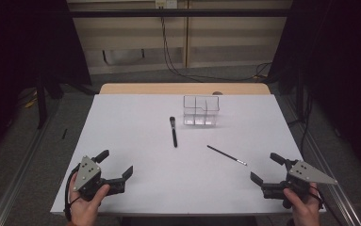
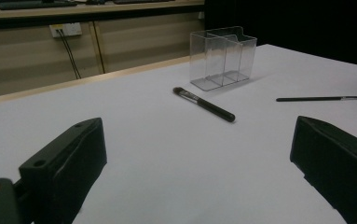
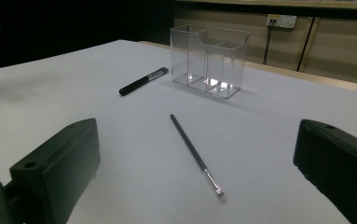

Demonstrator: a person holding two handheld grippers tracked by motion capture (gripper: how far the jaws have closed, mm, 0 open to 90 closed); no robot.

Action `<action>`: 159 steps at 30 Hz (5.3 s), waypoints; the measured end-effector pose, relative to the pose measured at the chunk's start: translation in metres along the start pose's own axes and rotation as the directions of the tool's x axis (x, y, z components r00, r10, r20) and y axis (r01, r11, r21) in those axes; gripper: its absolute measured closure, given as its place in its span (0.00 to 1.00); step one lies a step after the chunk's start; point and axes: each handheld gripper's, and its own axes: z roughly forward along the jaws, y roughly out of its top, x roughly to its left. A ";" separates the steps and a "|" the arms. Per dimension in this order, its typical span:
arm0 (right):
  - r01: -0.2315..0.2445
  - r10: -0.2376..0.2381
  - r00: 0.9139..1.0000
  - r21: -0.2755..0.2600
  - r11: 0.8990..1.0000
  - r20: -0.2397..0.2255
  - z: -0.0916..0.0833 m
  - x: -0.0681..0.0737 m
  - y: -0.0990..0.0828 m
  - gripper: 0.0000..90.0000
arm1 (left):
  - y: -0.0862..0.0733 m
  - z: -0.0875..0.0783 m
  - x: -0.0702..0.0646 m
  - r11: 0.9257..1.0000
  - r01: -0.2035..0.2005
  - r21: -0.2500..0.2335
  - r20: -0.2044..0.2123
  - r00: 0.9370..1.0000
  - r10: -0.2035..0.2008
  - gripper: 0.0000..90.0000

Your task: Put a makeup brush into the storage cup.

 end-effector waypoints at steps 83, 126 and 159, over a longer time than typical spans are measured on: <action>0.007 -0.007 1.000 0.021 1.000 0.000 0.002 0.001 -0.001 0.00 | 0.078 0.149 -0.017 1.000 -0.021 0.008 0.059 0.998 0.021 0.06; 0.007 -0.006 1.000 0.032 0.999 -0.008 0.001 0.001 -0.002 0.00 | 0.081 0.234 -0.008 0.963 -0.020 0.268 0.031 0.999 0.012 0.03; 0.010 -0.009 1.000 0.038 0.999 -0.021 0.001 0.002 -0.002 0.00 | 0.089 0.264 -0.017 0.650 0.049 0.758 -0.014 0.998 -0.059 0.12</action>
